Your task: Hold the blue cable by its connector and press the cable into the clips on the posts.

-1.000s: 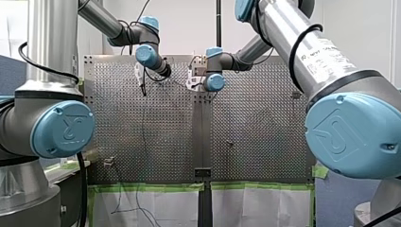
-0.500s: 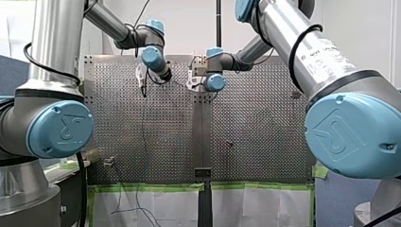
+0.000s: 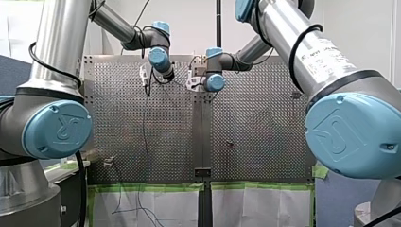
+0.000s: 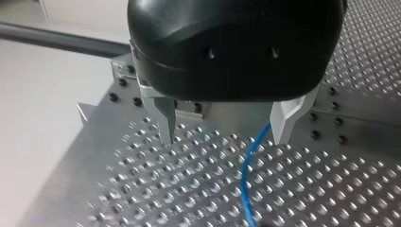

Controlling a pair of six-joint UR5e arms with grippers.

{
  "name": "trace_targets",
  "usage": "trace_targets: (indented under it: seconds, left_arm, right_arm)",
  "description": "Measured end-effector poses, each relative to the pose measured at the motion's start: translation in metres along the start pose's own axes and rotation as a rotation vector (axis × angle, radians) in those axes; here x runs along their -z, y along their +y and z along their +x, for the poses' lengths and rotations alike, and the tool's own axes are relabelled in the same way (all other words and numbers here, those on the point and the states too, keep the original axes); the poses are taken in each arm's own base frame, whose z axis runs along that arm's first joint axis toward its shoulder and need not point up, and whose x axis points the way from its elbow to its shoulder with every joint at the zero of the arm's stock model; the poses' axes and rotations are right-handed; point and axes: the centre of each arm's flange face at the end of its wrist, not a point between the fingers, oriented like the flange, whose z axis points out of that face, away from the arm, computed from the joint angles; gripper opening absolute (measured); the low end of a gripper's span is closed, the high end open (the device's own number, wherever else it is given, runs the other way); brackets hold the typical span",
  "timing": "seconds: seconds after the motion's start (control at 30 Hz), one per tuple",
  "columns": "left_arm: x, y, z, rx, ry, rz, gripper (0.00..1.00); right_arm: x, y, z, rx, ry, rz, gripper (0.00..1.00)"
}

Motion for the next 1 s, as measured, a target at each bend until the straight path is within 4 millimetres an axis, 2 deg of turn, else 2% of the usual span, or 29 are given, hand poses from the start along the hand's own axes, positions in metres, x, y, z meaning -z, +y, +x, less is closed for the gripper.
trace_targets:
  seconds: [0.27,0.7,1.0]
  left_arm:
    - [-0.014,0.005,0.023,-0.036,0.037,-0.047,1.00]
    - [-0.034,-0.002,0.014,-0.049,0.020,-0.071,1.00]
    - [-0.034,0.000,0.011,-0.080,0.011,-0.104,1.00]
  right_arm:
    - [0.000,0.000,-0.001,0.001,-0.001,0.002,0.00]
    - [0.000,0.000,-0.002,0.002,-0.002,0.002,0.00]
    - [0.000,0.000,-0.003,0.003,-0.004,0.003,0.00]
